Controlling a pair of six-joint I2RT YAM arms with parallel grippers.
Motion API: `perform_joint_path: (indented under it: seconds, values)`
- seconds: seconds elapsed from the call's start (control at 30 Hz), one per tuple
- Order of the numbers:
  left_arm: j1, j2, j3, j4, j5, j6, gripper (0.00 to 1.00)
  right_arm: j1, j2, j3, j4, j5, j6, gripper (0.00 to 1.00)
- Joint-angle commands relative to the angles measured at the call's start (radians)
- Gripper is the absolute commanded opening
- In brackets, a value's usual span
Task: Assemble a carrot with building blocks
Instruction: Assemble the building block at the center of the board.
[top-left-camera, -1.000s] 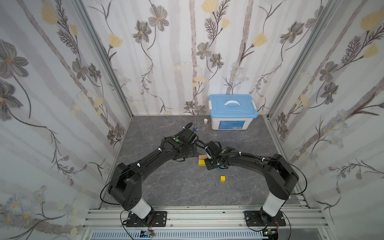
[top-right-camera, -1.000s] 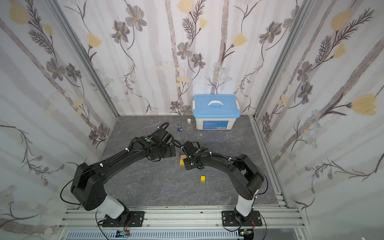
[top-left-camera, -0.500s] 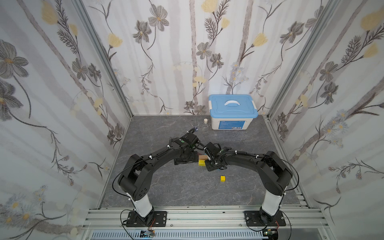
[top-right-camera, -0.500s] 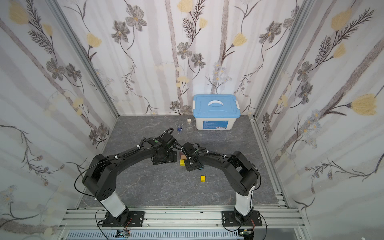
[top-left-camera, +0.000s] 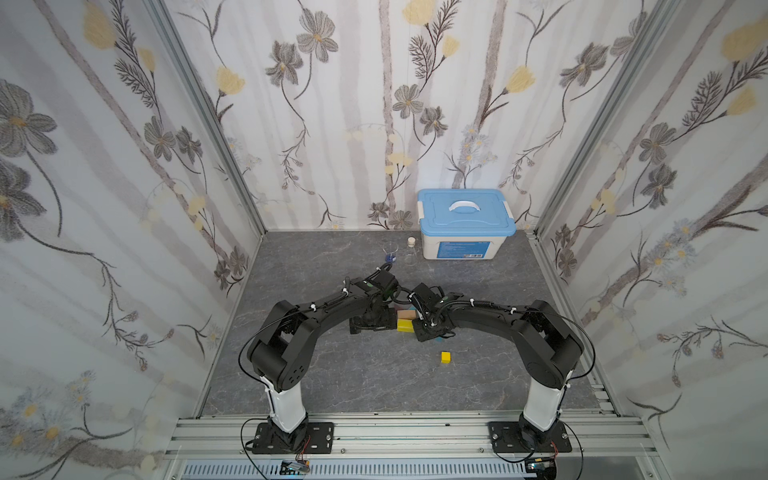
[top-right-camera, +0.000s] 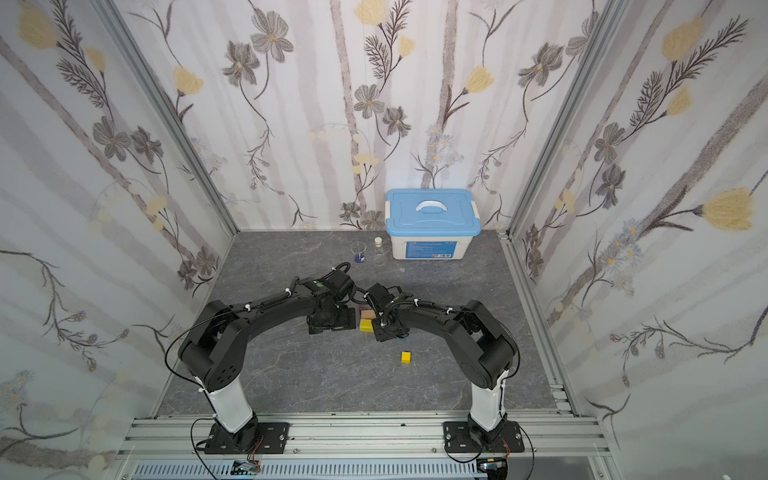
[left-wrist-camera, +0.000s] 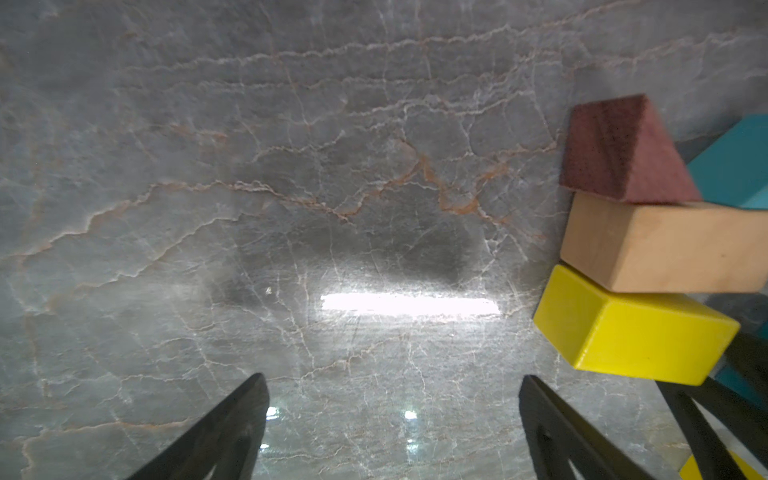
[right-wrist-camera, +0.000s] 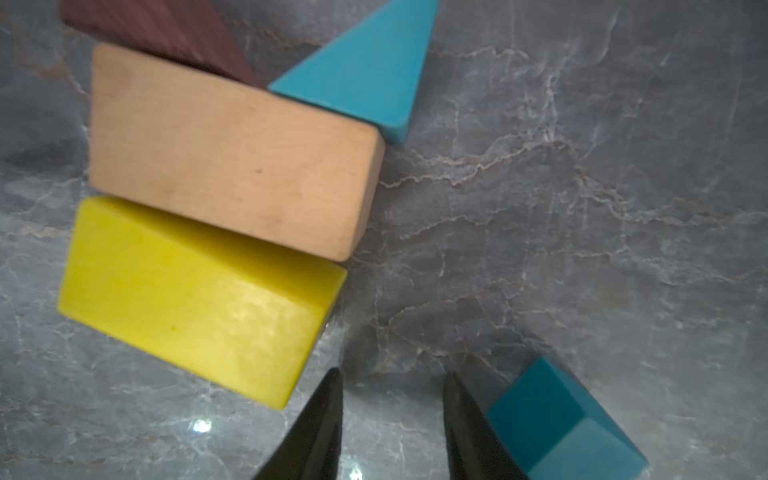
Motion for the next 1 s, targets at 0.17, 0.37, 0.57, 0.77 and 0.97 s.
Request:
perform_joint_path:
  seconds: [0.17,0.37,0.57,0.77,0.97]
  values:
    - [0.001,-0.013,-0.012,0.009,-0.036,-0.001,0.97,0.015,-0.059,-0.018,0.056,-0.039,0.025,0.4]
    - [0.003,0.007,-0.007,0.026,-0.029,0.005,0.97,0.018,-0.039,0.0,0.082,-0.056,0.024,0.41]
    - [0.002,0.017,-0.007,0.031,-0.031,0.005,0.98,0.018,-0.034,0.005,0.097,-0.048,0.035,0.41]
    - [0.002,0.024,-0.009,0.037,-0.029,0.006,0.98,0.015,-0.022,0.009,0.1,-0.025,0.042,0.41]
    - [0.003,0.032,-0.009,0.037,-0.027,0.009,0.99,0.008,-0.02,0.008,0.101,-0.004,0.046,0.41]
